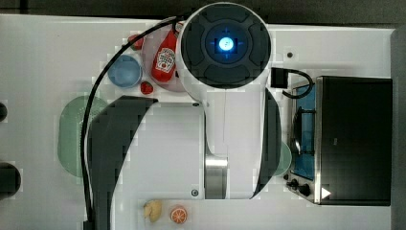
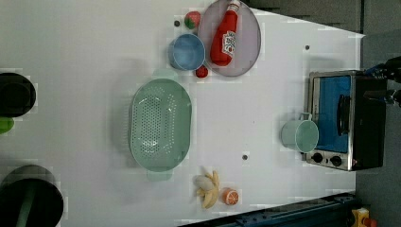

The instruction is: Drag strainer left to right.

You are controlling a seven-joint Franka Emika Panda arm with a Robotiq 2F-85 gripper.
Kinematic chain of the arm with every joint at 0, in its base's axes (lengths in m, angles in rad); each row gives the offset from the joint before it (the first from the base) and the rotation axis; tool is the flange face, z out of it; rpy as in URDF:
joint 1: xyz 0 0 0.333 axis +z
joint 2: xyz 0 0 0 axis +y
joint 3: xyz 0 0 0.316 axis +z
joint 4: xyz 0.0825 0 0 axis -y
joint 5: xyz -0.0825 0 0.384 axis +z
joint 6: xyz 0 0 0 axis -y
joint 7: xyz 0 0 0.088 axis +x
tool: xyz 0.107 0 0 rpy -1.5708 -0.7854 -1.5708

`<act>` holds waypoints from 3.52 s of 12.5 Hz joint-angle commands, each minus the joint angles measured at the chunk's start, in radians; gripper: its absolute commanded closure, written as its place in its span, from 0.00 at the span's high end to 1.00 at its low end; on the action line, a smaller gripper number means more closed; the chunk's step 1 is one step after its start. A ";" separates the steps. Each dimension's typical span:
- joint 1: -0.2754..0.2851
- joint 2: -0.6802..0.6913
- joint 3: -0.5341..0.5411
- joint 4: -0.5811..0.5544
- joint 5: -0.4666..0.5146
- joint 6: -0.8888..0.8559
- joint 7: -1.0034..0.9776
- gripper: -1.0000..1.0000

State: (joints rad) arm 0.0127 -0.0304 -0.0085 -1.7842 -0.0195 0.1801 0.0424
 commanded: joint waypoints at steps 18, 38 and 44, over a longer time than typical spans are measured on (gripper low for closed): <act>0.015 0.066 0.558 -0.269 0.052 0.232 0.932 1.00; 0.163 0.570 0.350 -0.450 0.044 1.056 1.140 1.00; 0.158 0.553 0.258 -0.464 0.043 1.054 1.132 1.00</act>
State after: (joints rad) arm 0.1858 0.5537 0.2783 -2.2539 0.0097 1.2432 1.1504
